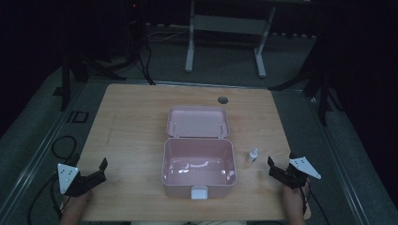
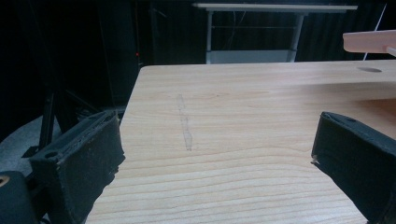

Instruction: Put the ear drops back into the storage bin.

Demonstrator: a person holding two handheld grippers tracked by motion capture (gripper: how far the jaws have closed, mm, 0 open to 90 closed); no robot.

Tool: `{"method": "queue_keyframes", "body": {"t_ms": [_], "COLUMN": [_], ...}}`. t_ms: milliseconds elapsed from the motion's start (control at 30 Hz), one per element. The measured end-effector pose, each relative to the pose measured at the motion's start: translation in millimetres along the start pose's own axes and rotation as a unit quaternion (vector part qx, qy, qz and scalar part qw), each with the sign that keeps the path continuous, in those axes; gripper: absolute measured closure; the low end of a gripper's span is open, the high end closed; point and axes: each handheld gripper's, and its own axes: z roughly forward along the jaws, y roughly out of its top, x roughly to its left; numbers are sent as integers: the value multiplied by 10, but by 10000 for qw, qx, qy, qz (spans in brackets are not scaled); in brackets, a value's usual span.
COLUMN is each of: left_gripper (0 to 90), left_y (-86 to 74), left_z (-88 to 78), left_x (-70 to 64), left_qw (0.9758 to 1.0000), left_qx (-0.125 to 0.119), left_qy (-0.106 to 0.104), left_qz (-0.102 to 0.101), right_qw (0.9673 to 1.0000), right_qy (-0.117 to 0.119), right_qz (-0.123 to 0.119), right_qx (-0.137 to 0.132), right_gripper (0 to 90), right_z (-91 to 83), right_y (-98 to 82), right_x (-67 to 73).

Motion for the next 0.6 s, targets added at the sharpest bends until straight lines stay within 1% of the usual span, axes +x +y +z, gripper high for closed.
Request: {"method": "queue_keyframes", "body": {"t_ms": [67,100,167,300,333,367,433,533,600], "left_gripper": [20,20,20,20,20,20,20,20,20], "left_y": [0,0,0,0,0,1,1,1,1], "left_z": [0,0,0,-1,-1,0,1,0,0], "left_x": [-1,-1,-1,-3,-3,1,3,4,4], "left_qw": [10000,10000,10000,10000,10000,10000,10000,10000,10000], "left_qx": [-1,0,4,12,12,3,5,2,2], "left_qy": [-5,-6,-8,-14,-14,-19,-29,-38,-37], "left_qz": [3,3,6,11,11,0,-3,-6,-8], "right_qw": [10000,9999,9999,9999,9998,9992,9985,9973,9963], "right_qy": [36,73,121,151,195,364,497,589,564], "right_qz": [71,102,123,59,36,42,49,176,146], "right_qx": [21,-16,-3,42,81,131,220,398,624], "right_gripper": [107,106,107,107,107,107,133,137,140], "right_z": [7,4,8,24,26,28,34,55,72], "right_y": [-1,0,-1,4,13,38,69,104,126], "right_x": [-12,-15,-19,-8,-3,-2,-13,-54,-77]}}
